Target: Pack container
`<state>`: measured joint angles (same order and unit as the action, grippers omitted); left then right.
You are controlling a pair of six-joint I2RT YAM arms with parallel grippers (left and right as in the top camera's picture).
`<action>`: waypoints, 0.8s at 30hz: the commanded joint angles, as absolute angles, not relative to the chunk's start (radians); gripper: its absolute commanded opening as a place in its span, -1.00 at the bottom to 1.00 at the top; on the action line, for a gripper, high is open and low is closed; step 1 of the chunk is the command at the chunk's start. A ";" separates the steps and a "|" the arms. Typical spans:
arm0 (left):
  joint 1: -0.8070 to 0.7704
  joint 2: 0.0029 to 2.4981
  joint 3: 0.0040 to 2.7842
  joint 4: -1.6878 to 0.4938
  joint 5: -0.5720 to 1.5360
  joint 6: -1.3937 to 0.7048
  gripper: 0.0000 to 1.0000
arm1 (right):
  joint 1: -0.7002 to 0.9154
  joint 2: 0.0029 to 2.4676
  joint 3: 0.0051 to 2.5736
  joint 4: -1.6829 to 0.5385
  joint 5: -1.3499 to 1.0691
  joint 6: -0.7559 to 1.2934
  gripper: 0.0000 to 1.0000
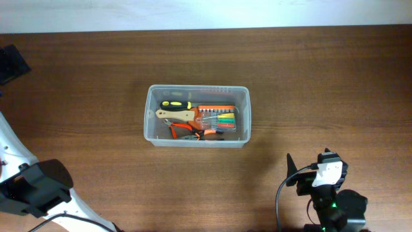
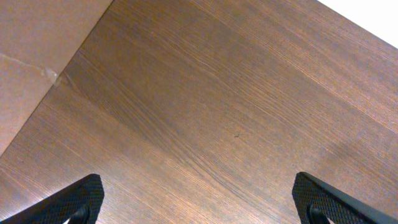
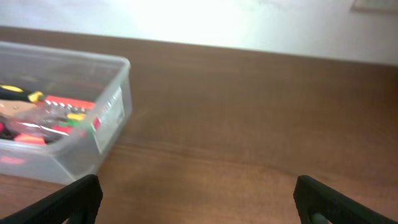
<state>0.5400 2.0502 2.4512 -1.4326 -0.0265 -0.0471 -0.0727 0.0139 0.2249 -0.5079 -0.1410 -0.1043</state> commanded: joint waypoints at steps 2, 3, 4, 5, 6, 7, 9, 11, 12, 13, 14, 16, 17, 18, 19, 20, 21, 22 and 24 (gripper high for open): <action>0.544 2.048 2.449 -1.433 -0.023 -0.056 0.98 | -0.094 0.003 0.189 -0.504 -0.146 -0.096 0.97; 0.544 2.048 2.449 -1.433 -0.023 -0.056 0.98 | -0.093 0.003 0.187 -0.504 -0.147 -0.096 0.97; 0.544 2.048 2.449 -1.433 -0.023 -0.056 0.98 | -0.093 0.003 0.186 -0.505 -0.146 -0.096 0.97; 0.544 2.048 2.449 -1.433 -0.023 -0.057 0.98 | -0.093 0.003 0.186 -0.510 -0.146 -0.096 0.97; 0.544 2.048 2.449 -1.433 -0.023 -0.056 0.98 | -0.093 0.003 0.186 -0.519 -0.146 -0.096 0.97; 0.544 2.048 2.449 -1.433 -0.023 -0.056 0.98 | -0.093 0.003 0.184 -0.527 -0.146 -0.096 0.97; 0.544 2.048 2.449 -1.433 -0.023 -0.056 0.98 | -0.093 0.003 0.178 -0.539 -0.146 -0.096 0.97; 0.544 2.048 2.449 -1.433 -0.023 -0.056 0.98 | -0.093 0.003 0.167 -0.543 -0.146 -0.096 0.97; 0.544 2.048 2.449 -1.433 -0.023 -0.056 0.98 | -0.093 0.003 0.158 -0.543 -0.147 -0.096 0.97; 0.544 2.048 2.449 -1.433 -0.023 -0.056 0.98 | -0.093 0.003 0.147 -0.542 -0.146 -0.096 0.97; 0.544 2.048 2.449 -1.433 -0.023 -0.057 0.98 | -0.093 0.003 0.147 -0.541 -0.147 -0.096 0.97; 0.544 2.048 2.449 -1.433 -0.023 -0.056 0.98 | -0.093 0.003 0.147 -0.535 -0.147 -0.096 0.97; 0.544 2.048 2.449 -1.433 -0.023 -0.056 0.98 | -0.093 0.003 0.147 -0.535 -0.147 -0.096 0.97; 0.544 2.048 2.449 -1.433 -0.023 -0.056 0.98 | -0.093 0.003 0.147 -0.535 -0.147 -0.096 0.97; 0.544 2.048 2.449 -1.433 -0.023 -0.056 0.98 | -0.093 0.003 0.147 -0.535 -0.147 -0.096 0.97; 0.544 2.048 2.449 -1.433 -0.023 -0.057 0.98 | -0.093 0.003 0.147 -0.535 -0.147 -0.096 0.97; 0.544 2.048 2.449 -1.433 -0.023 -0.056 0.98 | -0.093 0.003 0.147 -0.535 -0.147 -0.096 0.97; 0.544 2.048 2.449 -1.433 -0.023 -0.057 0.98 | -0.093 0.003 0.147 -0.535 -0.147 -0.096 0.97; 0.544 2.048 2.449 -1.433 -0.023 -0.056 0.98 | -0.093 0.003 0.147 -0.535 -0.147 -0.096 0.97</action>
